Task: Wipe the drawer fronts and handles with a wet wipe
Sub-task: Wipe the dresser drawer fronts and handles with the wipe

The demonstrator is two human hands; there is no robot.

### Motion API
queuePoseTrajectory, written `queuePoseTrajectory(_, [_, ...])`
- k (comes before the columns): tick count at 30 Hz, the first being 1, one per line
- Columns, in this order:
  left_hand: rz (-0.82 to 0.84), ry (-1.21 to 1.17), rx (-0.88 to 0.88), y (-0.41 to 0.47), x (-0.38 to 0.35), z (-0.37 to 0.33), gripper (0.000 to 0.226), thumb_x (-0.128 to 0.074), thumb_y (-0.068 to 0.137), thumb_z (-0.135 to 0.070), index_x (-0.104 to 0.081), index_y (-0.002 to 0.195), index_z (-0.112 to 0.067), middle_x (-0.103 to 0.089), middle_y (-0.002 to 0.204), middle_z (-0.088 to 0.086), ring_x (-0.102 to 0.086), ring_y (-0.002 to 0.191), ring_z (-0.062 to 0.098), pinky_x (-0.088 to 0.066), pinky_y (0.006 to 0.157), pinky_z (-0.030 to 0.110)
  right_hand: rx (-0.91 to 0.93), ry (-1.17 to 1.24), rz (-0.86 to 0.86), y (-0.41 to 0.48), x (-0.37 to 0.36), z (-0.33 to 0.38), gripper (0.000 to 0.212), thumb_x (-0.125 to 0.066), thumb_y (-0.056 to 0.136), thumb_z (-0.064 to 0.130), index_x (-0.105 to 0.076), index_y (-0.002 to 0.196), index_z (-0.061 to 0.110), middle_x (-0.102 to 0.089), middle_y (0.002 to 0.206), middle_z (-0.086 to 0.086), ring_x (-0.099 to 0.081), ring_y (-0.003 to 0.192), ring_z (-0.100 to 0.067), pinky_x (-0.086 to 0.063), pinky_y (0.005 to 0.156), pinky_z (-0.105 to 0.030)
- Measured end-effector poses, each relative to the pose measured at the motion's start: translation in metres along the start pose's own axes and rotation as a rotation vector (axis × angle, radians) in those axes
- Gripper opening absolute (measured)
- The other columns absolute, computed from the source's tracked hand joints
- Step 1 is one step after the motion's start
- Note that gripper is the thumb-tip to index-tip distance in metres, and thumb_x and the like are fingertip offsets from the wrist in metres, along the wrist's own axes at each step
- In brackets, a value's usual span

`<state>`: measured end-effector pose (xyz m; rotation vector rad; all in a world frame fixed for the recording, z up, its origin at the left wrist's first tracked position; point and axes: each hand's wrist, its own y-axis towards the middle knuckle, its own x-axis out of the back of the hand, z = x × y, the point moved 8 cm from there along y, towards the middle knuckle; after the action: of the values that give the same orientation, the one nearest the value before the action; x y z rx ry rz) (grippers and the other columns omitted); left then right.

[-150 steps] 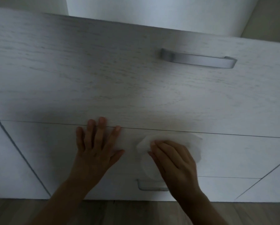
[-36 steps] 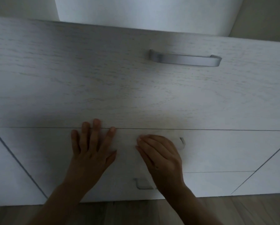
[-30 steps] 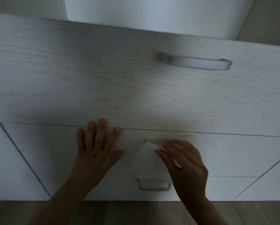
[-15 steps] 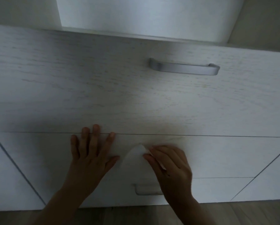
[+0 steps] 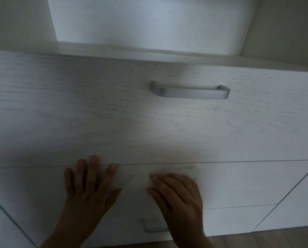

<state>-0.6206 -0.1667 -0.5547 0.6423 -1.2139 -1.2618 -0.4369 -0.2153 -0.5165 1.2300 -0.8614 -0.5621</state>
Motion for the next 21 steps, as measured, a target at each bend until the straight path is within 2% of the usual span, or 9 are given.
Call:
queuePoseTrajectory(4, [-0.014, 0.011, -0.001, 0.002, -0.001, 0.000, 0.068, -0.032, 0.104, -0.051, -0.014, 0.158, -0.015, -0.005, 0.164, 0.020, -0.005, 0.151, 0.038, -0.010, 0.119, 0.055, -0.039, -0.025, -0.074, -0.004, 0.014, -0.013, 0.021, -0.071, 0.087, 0.031, -0.079, 0.080, 0.012, -0.072, 0.084, 0.000, -0.062, 0.087, -0.013, -0.048, 0.084, -0.025])
queuePoseTrajectory(10, [-0.020, 0.052, -0.014, -0.002, -0.006, 0.000, 0.065, -0.031, 0.103, -0.047, -0.015, 0.159, -0.016, -0.006, 0.164, 0.020, -0.005, 0.151, 0.037, -0.010, 0.119, 0.055, 0.040, 0.024, -0.068, 0.005, -0.010, 0.006, 0.015, -0.073, 0.085, 0.027, -0.079, 0.082, 0.014, -0.073, 0.089, 0.003, -0.066, 0.085, -0.014, -0.050, 0.087, -0.028])
queuePoseTrajectory(16, [-0.030, 0.047, -0.003, 0.001, -0.006, 0.000, 0.070, -0.033, 0.102, -0.053, -0.015, 0.159, -0.016, -0.006, 0.164, 0.020, -0.006, 0.151, 0.037, -0.011, 0.119, 0.055, 0.074, -0.047, -0.071, -0.007, 0.017, -0.015, 0.016, -0.072, 0.083, 0.021, -0.072, 0.097, 0.013, -0.072, 0.103, -0.002, -0.065, 0.106, -0.014, -0.051, 0.092, -0.034])
queuePoseTrajectory(21, [-0.011, -0.006, -0.006, -0.001, -0.003, 0.001, 0.064, -0.029, 0.105, -0.046, -0.012, 0.159, -0.016, -0.002, 0.164, 0.019, -0.001, 0.151, 0.037, -0.007, 0.119, 0.056, 0.137, 0.021, -0.003, 0.002, -0.017, 0.017, 0.015, -0.074, 0.084, 0.017, -0.076, 0.098, 0.012, -0.071, 0.110, 0.000, -0.063, 0.112, -0.011, -0.050, 0.094, -0.031])
